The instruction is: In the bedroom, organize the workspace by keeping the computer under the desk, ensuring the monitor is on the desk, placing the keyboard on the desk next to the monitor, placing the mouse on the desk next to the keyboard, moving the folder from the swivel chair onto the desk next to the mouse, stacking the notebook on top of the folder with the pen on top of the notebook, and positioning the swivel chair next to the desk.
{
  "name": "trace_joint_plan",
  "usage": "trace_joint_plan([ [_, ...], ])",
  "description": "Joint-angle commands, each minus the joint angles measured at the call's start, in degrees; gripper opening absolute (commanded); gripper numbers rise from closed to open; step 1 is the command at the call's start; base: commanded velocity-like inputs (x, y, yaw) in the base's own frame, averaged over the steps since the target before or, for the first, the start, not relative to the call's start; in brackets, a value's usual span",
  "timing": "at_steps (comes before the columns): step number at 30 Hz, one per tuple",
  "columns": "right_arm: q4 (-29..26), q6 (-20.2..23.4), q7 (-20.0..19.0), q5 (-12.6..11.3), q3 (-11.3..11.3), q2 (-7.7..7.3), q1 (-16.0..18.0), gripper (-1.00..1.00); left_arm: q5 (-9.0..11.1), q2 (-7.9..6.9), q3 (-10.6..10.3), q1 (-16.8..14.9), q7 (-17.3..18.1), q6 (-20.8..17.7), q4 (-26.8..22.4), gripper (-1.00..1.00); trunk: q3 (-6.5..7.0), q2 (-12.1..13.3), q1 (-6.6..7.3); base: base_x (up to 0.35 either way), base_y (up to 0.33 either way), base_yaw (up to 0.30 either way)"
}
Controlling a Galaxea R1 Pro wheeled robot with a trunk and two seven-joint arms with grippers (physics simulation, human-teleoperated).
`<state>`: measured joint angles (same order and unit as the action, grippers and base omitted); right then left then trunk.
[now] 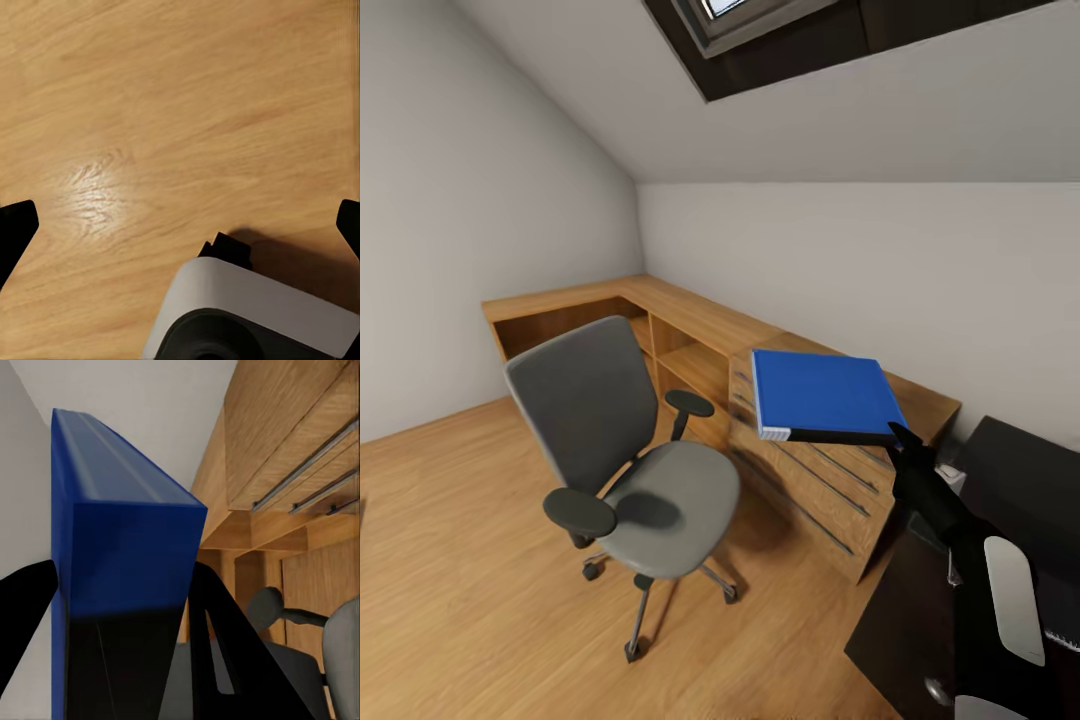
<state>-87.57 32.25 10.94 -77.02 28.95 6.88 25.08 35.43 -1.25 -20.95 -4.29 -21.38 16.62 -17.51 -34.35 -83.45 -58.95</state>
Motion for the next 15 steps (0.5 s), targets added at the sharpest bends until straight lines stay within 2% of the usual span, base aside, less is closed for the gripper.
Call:
trace_joint_plan([
  [1, -0.07, 0.28, 0.55, -0.68, 0.15, 0.06, 0.07, -1.0, 0.44, -0.06, -0.49, -0.02, -0.33, 0.17, -0.07, 1.0, -0.13, -0.03, 0.0, -0.007, 0.0, -0.199],
  [7, -0.06, 0.27, 0.57, -0.68, 0.15, 0.06, 0.07, -1.0, 0.33, 0.19, -0.56, -0.02, -0.33, 0.11, -0.07, 1.0, -0.54, -0.03, 0.0, -0.003, 0.0, -0.199],
  [8, -0.06, 0.27, 0.57, -0.68, 0.15, 0.06, 0.08, -1.0, 0.22, 0.71, -0.6, -0.02, -0.33, 0.09, -0.02, 1.0, -0.61, -0.03, 0.0, -0.072, 0.02, -0.199],
  [15, -0.06, 0.27, 0.66, -0.68, 0.15, 0.06, 0.09, -1.0, 0.06, 1.36, -0.78, -0.02, -0.27, 0.08, 0.09, 1.0, -1.09, -0.03, 0.0, -0.125, 0.042, -0.199],
])
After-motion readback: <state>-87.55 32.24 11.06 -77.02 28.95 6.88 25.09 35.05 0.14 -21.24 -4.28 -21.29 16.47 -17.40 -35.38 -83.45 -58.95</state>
